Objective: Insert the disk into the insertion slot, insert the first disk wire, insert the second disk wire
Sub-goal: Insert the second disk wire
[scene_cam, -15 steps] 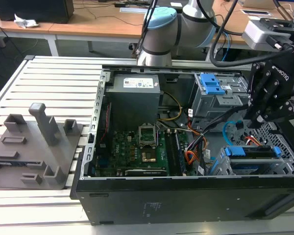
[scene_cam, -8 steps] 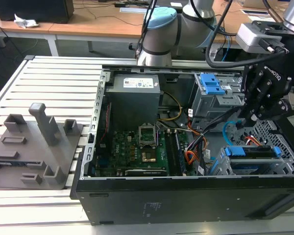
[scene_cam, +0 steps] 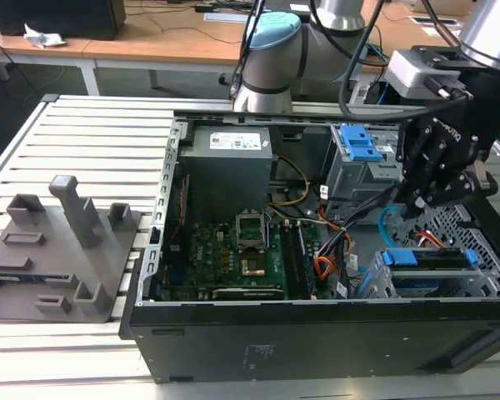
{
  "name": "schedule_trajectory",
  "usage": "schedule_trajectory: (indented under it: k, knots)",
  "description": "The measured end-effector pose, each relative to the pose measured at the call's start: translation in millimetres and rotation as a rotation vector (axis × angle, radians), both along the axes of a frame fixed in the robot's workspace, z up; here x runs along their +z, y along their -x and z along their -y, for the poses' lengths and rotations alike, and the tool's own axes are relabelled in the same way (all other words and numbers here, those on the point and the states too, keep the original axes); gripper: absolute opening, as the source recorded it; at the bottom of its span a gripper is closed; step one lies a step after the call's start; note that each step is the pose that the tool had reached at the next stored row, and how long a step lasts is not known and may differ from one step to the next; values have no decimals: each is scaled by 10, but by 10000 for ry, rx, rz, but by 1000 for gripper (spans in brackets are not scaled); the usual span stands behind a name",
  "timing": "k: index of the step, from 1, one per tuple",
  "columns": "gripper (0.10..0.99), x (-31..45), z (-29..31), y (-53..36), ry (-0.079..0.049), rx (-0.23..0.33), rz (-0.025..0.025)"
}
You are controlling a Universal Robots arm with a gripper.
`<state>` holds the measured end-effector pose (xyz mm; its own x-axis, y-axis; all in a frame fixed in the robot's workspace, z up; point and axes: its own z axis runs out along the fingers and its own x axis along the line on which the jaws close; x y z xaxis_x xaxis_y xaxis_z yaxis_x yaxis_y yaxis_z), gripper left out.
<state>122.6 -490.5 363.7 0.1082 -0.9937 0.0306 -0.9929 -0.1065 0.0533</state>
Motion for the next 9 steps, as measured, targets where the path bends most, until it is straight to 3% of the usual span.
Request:
schedule_trajectory:
  k: [7,9]
  knots:
    - [286,-7,0,-2,62,17,0]
    - [157,-8,0,-2,66,16,0]
